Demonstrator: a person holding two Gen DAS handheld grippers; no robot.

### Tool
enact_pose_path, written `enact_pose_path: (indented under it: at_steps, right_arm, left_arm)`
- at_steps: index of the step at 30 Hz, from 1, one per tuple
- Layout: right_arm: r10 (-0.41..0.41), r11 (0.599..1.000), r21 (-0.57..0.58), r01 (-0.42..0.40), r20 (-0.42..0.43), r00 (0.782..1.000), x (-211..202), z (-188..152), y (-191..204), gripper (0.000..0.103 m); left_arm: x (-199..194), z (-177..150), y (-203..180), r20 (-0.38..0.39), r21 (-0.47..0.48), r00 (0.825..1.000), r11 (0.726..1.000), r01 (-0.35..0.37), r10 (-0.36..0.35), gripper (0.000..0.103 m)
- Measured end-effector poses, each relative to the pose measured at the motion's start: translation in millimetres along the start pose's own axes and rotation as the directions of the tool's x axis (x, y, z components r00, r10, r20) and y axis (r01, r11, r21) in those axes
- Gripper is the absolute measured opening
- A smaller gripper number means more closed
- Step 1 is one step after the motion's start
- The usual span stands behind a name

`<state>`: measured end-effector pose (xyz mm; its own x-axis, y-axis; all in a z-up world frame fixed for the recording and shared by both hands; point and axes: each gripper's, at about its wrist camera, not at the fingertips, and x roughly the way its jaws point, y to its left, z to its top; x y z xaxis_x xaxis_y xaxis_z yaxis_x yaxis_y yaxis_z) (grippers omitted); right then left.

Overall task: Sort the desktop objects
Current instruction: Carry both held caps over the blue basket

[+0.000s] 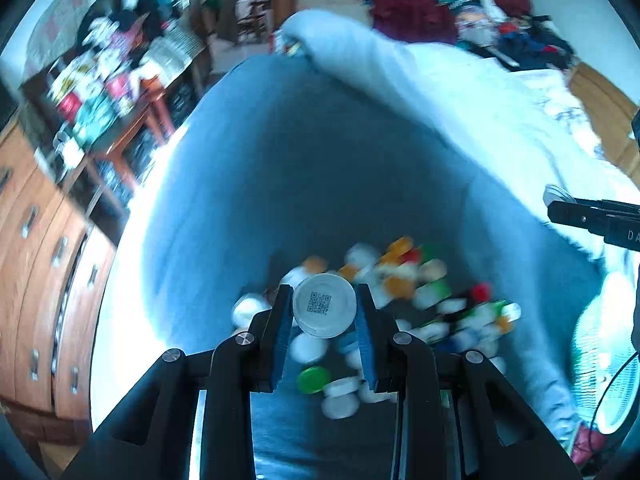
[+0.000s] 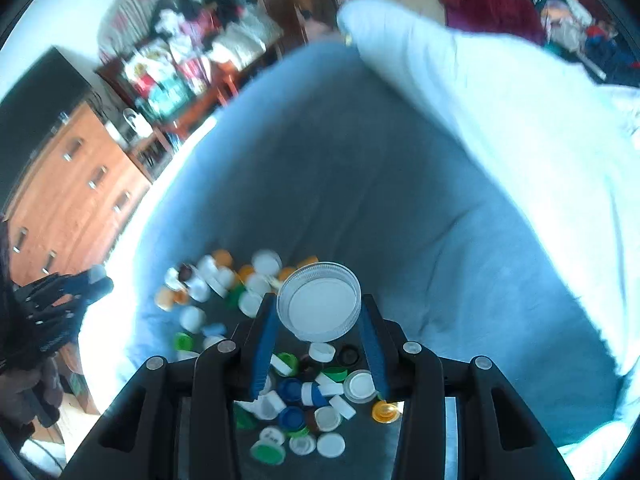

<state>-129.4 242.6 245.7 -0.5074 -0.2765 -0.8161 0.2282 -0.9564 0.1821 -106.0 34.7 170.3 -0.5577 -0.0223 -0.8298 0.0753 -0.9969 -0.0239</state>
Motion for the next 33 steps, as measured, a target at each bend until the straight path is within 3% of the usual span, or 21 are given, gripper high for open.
enact_pose_path:
  at_steps: [6,8,11,14,16,19,22,25,29,33]
  right_arm:
    - [-0.1,0.994,0.04,0.098,0.066,0.993,-107.3,-0.9,-34.0,0.044]
    - [-0.135,0.989,0.078,0.129,0.076,0.988,-135.5,-8.4,-49.5,0.044]
    - [-0.202,0.972,0.142,0.188,0.091,0.975,-183.1,-23.9,-71.2,0.044]
    - [-0.268,0.945,0.22,0.244,0.087,0.96,-227.6,-44.4,-93.9,0.044]
    - [-0.324,0.92,0.262,0.291,0.091,0.942,-259.7,-60.7,-107.8,0.044]
    - [-0.426,0.87,0.314,0.38,0.09,0.9,-308.2,-90.1,-128.7,0.044]
    - [-0.501,0.817,0.373,0.44,0.082,0.861,-343.5,-113.0,-145.4,0.044]
    - [-0.568,0.77,0.395,0.501,0.067,0.82,-366.3,-129.1,-157.2,0.044]
    - [-0.612,0.73,0.423,0.536,0.056,0.789,-384.2,-144.1,-169.2,0.044]
    - [-0.651,0.698,0.428,0.574,0.044,0.758,-388.2,-147.4,-175.7,0.044]
  left_arm:
    - [-34.7,48.6,-95.0,0.012,0.118,0.99,0.983,0.138,-0.14,0.026]
    - [-41.2,61.0,-131.8,-0.005,0.152,0.976,0.964,0.217,-0.219,0.026]
    - [-51.1,73.2,-187.8,-0.017,0.239,0.959,0.93,0.28,-0.284,0.026]
    - [-61.0,82.6,-245.5,-0.055,0.313,0.934,0.882,0.352,-0.354,0.026]
    - [-71.8,84.0,-285.7,-0.073,0.394,0.917,0.833,0.387,-0.392,0.026]
    - [-87.6,84.9,-339.6,-0.1,0.48,0.892,0.764,0.431,-0.44,0.026]
    - [-100.4,81.5,-386.0,-0.14,0.534,0.862,0.695,0.481,-0.488,0.026]
    - [-109.3,76.3,-428.0,-0.18,0.58,0.842,0.636,0.509,-0.509,0.026]
    - [-121.3,64.5,-467.6,-0.217,0.632,0.828,0.572,0.523,-0.517,0.026]
    - [-125.2,56.5,-493.0,-0.244,0.664,0.825,0.532,0.525,-0.509,0.026]
